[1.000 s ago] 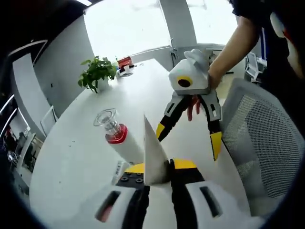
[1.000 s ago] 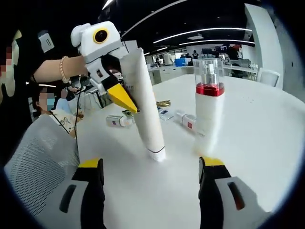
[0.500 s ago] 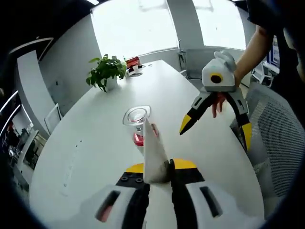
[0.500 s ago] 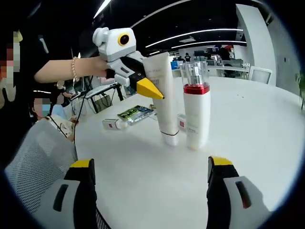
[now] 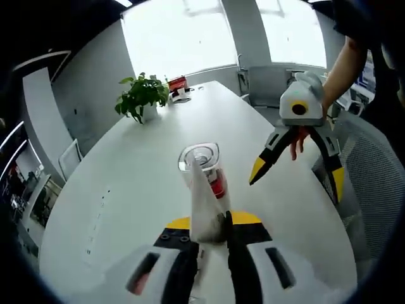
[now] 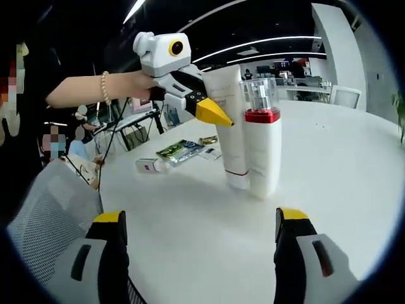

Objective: Arrange the skincare products in the storage area until every visible bottle or jar stands upright without overlapping.

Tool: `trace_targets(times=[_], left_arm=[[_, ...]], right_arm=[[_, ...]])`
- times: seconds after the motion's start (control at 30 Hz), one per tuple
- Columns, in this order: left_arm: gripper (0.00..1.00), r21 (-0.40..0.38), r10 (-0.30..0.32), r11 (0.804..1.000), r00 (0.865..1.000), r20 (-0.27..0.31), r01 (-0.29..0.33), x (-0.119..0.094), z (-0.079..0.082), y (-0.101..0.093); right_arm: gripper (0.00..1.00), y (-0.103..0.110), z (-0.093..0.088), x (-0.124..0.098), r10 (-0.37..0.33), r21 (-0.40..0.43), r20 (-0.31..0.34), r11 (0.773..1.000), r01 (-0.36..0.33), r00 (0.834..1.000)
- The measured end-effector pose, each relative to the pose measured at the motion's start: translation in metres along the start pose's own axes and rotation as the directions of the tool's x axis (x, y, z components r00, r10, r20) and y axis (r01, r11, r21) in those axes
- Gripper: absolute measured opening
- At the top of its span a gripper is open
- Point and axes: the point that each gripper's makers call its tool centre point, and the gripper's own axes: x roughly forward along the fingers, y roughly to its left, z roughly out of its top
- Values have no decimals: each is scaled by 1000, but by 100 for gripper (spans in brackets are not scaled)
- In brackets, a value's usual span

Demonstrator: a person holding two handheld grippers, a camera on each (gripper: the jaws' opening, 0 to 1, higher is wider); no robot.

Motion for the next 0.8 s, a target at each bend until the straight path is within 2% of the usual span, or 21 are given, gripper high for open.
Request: trace_targets(times=[0.33,0.63,0.8], left_arm=[[22,-18,6,1000,1000,-4,-6,0,-1,3],[34,-62,43,997,999,-22,-45,-4,-4,4],[41,-103,73,992,997,-33,-76,-17,-8,0]], right_arm=[[97,2,0,-2,0,2,-4,1000,0,1000],[97,4,7,-6,-10,-5,3,1000,11,1000],[97,7,10,-7,-12,-12,6,1000,12,1000]])
